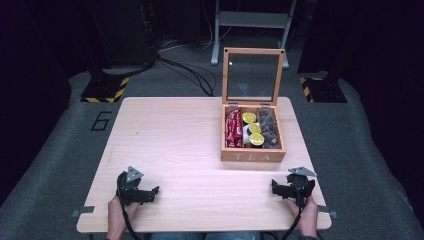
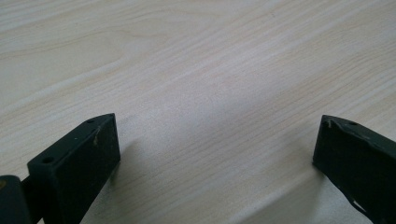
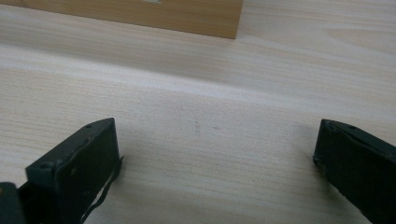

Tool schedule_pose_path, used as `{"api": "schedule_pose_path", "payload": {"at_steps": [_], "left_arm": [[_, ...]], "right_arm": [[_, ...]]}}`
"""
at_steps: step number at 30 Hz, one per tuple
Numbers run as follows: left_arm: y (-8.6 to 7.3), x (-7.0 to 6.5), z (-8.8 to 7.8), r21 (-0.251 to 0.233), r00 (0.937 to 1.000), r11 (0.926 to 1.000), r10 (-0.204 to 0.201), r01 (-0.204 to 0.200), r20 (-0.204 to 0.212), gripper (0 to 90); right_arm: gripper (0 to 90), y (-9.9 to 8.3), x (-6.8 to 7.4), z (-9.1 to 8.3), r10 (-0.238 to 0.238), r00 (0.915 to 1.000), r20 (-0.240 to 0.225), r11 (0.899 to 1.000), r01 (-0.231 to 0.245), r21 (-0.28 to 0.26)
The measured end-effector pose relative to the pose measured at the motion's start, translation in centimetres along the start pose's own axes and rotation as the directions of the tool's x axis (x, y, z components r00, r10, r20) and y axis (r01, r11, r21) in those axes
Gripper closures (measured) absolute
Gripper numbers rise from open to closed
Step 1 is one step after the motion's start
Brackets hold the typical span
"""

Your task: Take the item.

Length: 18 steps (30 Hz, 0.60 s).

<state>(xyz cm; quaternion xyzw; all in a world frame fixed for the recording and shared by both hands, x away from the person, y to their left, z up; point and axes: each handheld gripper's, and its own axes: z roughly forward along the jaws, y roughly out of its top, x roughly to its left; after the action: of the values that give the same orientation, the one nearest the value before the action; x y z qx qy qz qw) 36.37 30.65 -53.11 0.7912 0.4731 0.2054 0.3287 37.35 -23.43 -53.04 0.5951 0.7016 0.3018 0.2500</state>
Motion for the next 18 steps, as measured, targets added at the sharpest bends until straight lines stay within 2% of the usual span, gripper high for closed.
{"api": "schedule_pose_path", "payload": {"at_steps": [5,10,13,17,18], "left_arm": [[0.12,0.02,0.15,0.000,0.9999,1.0000,-0.007,0.007,-0.008,0.3],[0.30,-0.01,0.39,-0.007,0.9991,0.9994,-0.035,0.035,-0.023,0.3],[0.37,0.07,0.42,-0.002,0.9996,0.9998,-0.020,0.020,-0.019,0.3],[0.38,0.03,0.42,0.001,0.9996,0.9997,-0.023,0.023,-0.016,0.3],[0.37,0.03,0.41,0.001,0.9996,0.9997,-0.023,0.023,-0.016,0.3]], "right_arm": [[0.0,0.04,0.10,-0.04,-0.001,1.0000,0.006,1.000,0.000,0.007],[0.0,-0.01,0.24,-0.04,0.012,0.9998,0.015,1.000,-0.012,0.003],[0.0,-0.06,0.30,-0.03,0.011,0.9997,0.023,1.000,-0.011,-0.004],[0.0,-0.01,0.36,-0.04,0.019,0.9994,0.029,1.000,-0.019,0.001],[0.0,0.13,0.33,-0.11,0.018,0.9996,0.022,1.000,-0.018,0.018]]}}
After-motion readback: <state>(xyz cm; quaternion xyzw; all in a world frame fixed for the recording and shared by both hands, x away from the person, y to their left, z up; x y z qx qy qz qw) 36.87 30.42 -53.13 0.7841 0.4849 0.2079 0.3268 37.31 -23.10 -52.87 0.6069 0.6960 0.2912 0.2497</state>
